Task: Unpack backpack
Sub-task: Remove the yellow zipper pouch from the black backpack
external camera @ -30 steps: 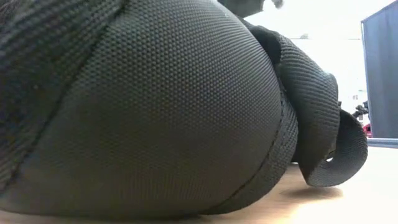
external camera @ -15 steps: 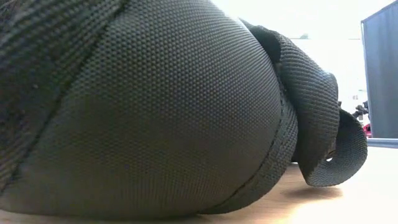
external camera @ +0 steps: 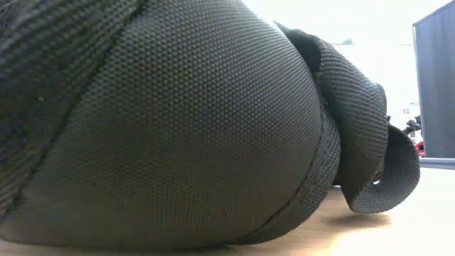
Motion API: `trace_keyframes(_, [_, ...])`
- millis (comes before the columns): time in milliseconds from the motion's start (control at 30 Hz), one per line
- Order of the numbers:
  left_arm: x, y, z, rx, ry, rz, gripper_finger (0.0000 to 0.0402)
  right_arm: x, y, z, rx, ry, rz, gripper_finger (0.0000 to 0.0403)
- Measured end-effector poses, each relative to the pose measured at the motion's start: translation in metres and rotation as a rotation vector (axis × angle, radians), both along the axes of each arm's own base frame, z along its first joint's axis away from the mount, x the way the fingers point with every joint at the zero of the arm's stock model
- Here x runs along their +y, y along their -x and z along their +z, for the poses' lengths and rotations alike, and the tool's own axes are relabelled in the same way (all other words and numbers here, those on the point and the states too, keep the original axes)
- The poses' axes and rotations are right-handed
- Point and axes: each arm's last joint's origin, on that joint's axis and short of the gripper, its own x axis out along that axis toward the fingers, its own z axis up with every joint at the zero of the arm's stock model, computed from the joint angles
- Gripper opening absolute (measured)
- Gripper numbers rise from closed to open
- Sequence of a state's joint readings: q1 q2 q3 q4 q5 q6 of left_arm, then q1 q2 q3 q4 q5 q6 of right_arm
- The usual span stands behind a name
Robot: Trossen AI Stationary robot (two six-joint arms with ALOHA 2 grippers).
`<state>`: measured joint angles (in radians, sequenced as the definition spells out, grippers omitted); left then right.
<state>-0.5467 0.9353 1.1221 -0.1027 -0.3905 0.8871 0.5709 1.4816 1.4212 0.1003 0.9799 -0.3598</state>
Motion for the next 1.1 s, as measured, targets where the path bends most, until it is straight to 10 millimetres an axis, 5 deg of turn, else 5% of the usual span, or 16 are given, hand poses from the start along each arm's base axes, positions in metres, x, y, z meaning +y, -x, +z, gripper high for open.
trace_keyframes(333, [0.012,-0.047,0.009,0.013,-0.019,0.018,0.0,-0.021,-0.012,0.002,-0.006,0.024,0.046,0.0219])
trace_keyframes(600, [0.032,-0.082,0.006,0.194,-0.028,0.131,0.0,-0.02,-0.008,0.003,-0.005,-0.037,0.16,0.0226])
trace_keyframes(1100, [0.077,-0.096,0.014,0.096,0.022,0.103,0.0,-0.044,0.028,0.02,0.001,-0.218,0.118,0.0194])
